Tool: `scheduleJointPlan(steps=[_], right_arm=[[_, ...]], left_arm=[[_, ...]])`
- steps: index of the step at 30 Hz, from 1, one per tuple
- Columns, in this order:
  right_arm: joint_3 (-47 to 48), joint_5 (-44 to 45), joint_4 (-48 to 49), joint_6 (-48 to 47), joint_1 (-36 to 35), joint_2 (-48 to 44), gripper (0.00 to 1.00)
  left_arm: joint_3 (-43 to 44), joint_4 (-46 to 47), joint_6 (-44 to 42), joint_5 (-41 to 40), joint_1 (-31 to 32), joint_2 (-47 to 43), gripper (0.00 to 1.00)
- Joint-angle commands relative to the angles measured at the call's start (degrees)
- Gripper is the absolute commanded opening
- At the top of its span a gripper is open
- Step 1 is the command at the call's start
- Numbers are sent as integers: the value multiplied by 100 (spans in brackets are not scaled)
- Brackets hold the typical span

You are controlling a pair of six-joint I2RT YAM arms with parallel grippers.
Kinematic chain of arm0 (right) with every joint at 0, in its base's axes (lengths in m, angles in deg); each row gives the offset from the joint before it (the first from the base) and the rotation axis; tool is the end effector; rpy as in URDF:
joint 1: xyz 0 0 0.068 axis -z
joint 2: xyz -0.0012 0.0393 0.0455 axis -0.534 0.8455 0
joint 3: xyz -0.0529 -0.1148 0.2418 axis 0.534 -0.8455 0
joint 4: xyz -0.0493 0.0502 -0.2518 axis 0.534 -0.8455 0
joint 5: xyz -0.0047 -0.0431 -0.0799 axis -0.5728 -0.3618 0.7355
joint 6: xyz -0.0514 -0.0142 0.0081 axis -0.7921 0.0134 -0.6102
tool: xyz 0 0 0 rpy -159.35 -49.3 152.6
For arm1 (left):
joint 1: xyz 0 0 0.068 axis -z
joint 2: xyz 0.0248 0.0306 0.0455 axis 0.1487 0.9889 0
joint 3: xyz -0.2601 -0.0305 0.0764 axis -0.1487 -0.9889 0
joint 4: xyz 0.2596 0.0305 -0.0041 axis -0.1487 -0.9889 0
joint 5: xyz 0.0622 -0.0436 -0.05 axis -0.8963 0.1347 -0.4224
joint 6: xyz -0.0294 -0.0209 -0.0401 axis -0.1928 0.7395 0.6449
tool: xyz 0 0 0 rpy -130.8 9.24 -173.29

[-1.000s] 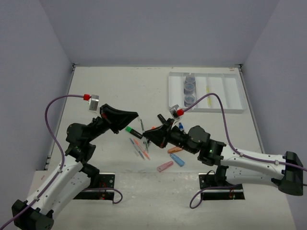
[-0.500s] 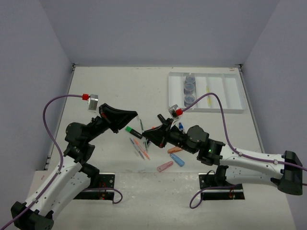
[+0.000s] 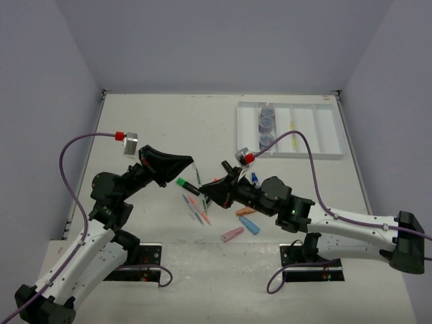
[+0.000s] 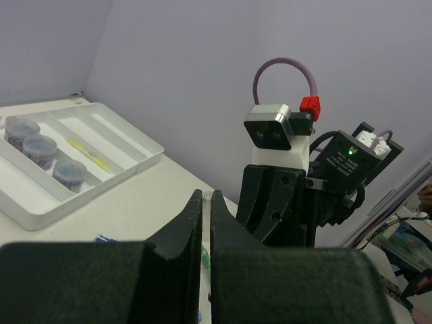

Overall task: Sort the stationery into containers
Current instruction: Close the pen cap on the pen.

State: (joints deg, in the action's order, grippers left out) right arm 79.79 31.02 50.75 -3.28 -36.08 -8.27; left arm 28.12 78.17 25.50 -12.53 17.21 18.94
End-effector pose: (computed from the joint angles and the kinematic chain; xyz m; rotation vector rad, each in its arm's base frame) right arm 0.0920 0.2226 0.3169 -0.4078 1.6639 1.3321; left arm 0.1285 -0.0830 0.3436 0.3019 1.3438 -1.4123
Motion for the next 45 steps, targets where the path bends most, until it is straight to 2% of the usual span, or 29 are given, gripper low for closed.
scheduleJointPlan(steps=[1, 21, 36, 45], right_arm=[[304, 115, 162, 29, -37, -7, 0], [470, 0, 116, 18, -46, 63, 0], [625, 307, 113, -296, -40, 56, 0], [507, -1, 668, -1241, -46, -61, 0]], left_arm=[[101, 82, -79, -15, 26, -6, 0], [-35, 203, -44, -40, 26, 56, 0], [-214, 270, 333, 131, 52, 28, 0], [169, -921, 757, 91, 52, 179, 0]])
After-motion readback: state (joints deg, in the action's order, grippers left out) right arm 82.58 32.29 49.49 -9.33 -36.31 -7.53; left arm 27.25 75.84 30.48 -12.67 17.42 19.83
